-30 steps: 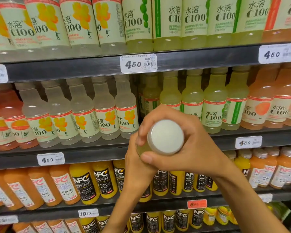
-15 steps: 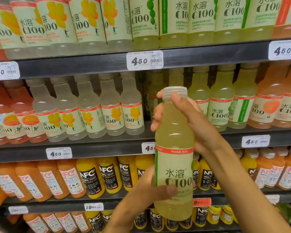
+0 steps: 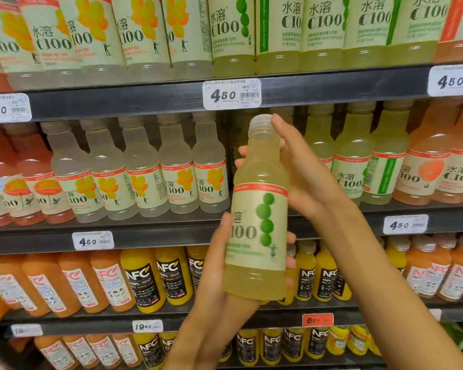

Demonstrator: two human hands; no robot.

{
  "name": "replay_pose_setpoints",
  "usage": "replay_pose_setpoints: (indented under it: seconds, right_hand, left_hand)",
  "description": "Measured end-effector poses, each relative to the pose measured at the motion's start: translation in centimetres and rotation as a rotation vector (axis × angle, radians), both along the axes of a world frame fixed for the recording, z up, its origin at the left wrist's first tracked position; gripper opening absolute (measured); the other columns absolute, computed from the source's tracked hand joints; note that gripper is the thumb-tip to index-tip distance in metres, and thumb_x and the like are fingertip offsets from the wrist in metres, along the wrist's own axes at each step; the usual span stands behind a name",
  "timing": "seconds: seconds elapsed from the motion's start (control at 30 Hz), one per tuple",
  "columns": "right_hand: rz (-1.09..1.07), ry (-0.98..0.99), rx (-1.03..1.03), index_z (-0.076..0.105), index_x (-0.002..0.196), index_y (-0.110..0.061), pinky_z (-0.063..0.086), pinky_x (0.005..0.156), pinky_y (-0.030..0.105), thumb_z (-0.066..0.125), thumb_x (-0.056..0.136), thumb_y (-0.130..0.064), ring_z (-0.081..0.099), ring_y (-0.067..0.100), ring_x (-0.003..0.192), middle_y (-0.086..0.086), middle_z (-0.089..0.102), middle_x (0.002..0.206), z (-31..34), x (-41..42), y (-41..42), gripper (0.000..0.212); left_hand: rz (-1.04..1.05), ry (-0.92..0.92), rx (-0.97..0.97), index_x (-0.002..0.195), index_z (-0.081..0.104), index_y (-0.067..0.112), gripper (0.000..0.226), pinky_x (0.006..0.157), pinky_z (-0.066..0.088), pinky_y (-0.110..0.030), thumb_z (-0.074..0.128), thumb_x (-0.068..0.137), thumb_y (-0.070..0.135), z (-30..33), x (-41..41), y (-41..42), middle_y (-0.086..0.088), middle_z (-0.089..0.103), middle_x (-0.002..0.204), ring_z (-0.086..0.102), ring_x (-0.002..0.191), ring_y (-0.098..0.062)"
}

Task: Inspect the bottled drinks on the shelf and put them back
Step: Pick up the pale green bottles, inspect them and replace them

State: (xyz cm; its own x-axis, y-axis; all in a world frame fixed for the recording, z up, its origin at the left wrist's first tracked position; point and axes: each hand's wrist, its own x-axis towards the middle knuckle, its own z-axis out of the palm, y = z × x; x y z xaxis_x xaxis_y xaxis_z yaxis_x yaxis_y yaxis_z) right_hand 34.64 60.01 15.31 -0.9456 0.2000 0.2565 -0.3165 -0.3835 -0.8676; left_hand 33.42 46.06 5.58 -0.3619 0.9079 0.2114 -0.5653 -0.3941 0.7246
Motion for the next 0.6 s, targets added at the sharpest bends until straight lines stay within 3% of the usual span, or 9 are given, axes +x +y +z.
replay_pose_setpoints:
  seconds: [0.1, 0.23, 0.33, 0.4, 0.47, 0.53, 0.6]
  right_hand:
    - [0.152, -0.009, -0.155, 0.052, 0.121, -0.009, 0.058, 0.077, 0.035, 0.045, 0.095, -0.045, 0.070, 0.022, 0.082, 0.010, 0.071, 0.089, -0.8, -0.8, -0.5, 0.046]
    - [0.119, 0.063, -0.091, 0.054, 0.116, -0.009, 0.055, 0.076, 0.031, 0.046, 0.096, -0.042, 0.066, 0.017, 0.074, 0.004, 0.065, 0.081, -0.9, -1.2, -0.5, 0.039]
    - [-0.024, 0.110, 0.078, 0.054, 0.115, -0.010, 0.056, 0.070, 0.029, 0.050, 0.096, -0.038, 0.066, 0.018, 0.075, 0.006, 0.066, 0.081, -0.5, -0.9, -0.5, 0.034]
    - [-0.072, 0.116, 0.170, 0.055, 0.112, -0.010, 0.057, 0.069, 0.029, 0.051, 0.095, -0.037, 0.068, 0.018, 0.076, 0.006, 0.067, 0.081, -0.5, -0.8, -0.9, 0.032]
    - [-0.072, 0.120, 0.203, 0.055, 0.108, -0.012, 0.058, 0.070, 0.030, 0.053, 0.093, -0.038, 0.069, 0.018, 0.076, 0.006, 0.068, 0.082, -0.3, -0.8, -1.1, 0.031]
    - [-0.013, 0.134, 0.144, 0.055, 0.106, -0.012, 0.057, 0.073, 0.033, 0.053, 0.092, -0.036, 0.069, 0.019, 0.076, 0.007, 0.068, 0.083, 0.0, -0.8, -1.0, 0.028]
    - [0.098, 0.141, 0.034, 0.053, 0.109, -0.012, 0.058, 0.073, 0.033, 0.051, 0.093, -0.035, 0.069, 0.020, 0.074, 0.007, 0.068, 0.081, 0.3, -0.8, -0.9, 0.029]
  left_hand:
    - [-0.113, -0.133, 0.063, 0.132, 0.049, -0.002, 0.068, 0.070, 0.054, -0.036, 0.045, 0.094, 0.054, 0.2, -0.2, 0.1, -0.020, 0.062, 0.107, 0.064, 0.082, -0.027]
    - [0.104, 0.162, -0.094, 0.131, 0.057, 0.014, 0.067, 0.086, 0.055, -0.037, 0.039, 0.089, 0.063, -1.0, -1.4, -0.5, -0.014, 0.065, 0.119, 0.065, 0.104, -0.026]
    - [0.266, 0.300, -0.158, 0.138, 0.049, 0.023, 0.070, 0.106, 0.041, -0.048, 0.042, 0.083, 0.066, -1.0, -2.3, -0.7, -0.009, 0.058, 0.135, 0.053, 0.125, -0.028]
    - [0.311, 0.301, -0.165, 0.140, 0.047, 0.023, 0.074, 0.100, 0.043, -0.047, 0.044, 0.083, 0.069, -1.0, -2.1, -0.1, -0.010, 0.059, 0.133, 0.058, 0.118, -0.027]
    - [0.282, 0.220, -0.168, 0.134, 0.053, 0.017, 0.078, 0.083, 0.050, -0.042, 0.042, 0.081, 0.073, -1.1, -2.0, 0.3, -0.014, 0.065, 0.120, 0.064, 0.096, -0.026]
    - [0.162, 0.150, -0.146, 0.126, 0.057, 0.007, 0.077, 0.071, 0.053, -0.036, 0.032, 0.088, 0.069, -1.2, -1.9, 0.3, -0.015, 0.066, 0.100, 0.064, 0.079, -0.024]
    - [0.033, 0.068, -0.097, 0.120, 0.057, 0.002, 0.074, 0.068, 0.053, -0.034, 0.023, 0.095, 0.062, -1.7, -1.8, 0.4, -0.013, 0.064, 0.094, 0.063, 0.076, -0.022]
